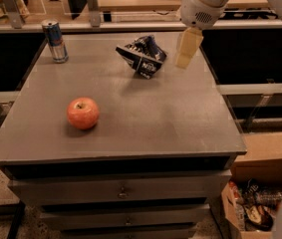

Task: Move blue chip bag near redbull can

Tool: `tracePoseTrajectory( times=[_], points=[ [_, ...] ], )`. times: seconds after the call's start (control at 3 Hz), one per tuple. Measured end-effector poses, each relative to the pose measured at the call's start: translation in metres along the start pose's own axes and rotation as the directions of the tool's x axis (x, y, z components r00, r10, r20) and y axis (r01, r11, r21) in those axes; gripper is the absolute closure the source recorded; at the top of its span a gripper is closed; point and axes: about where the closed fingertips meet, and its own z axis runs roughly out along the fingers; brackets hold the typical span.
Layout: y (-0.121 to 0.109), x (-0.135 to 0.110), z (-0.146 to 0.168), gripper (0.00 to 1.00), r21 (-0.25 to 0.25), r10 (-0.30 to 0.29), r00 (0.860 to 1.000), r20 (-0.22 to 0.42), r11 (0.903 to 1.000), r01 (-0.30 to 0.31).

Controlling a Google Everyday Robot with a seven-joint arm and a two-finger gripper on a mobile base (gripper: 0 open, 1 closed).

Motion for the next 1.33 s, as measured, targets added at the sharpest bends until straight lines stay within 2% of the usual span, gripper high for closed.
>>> tracePoseTrajectory(
  times=[0.33,1.0,1.33],
  points=[
    [-0.017,-0.006,0.027,0.00,-0.005,0.048,0.999,0.014,0.9988,-0.048],
    [-0.044,-0.041,0.077,0.00,0.027,0.090,0.995,0.048,0.9955,-0.091],
    [-0.048,-0.057,0.097,0.00,0.023,0.105,0.991,0.077,0.9939,-0.107]
  ],
)
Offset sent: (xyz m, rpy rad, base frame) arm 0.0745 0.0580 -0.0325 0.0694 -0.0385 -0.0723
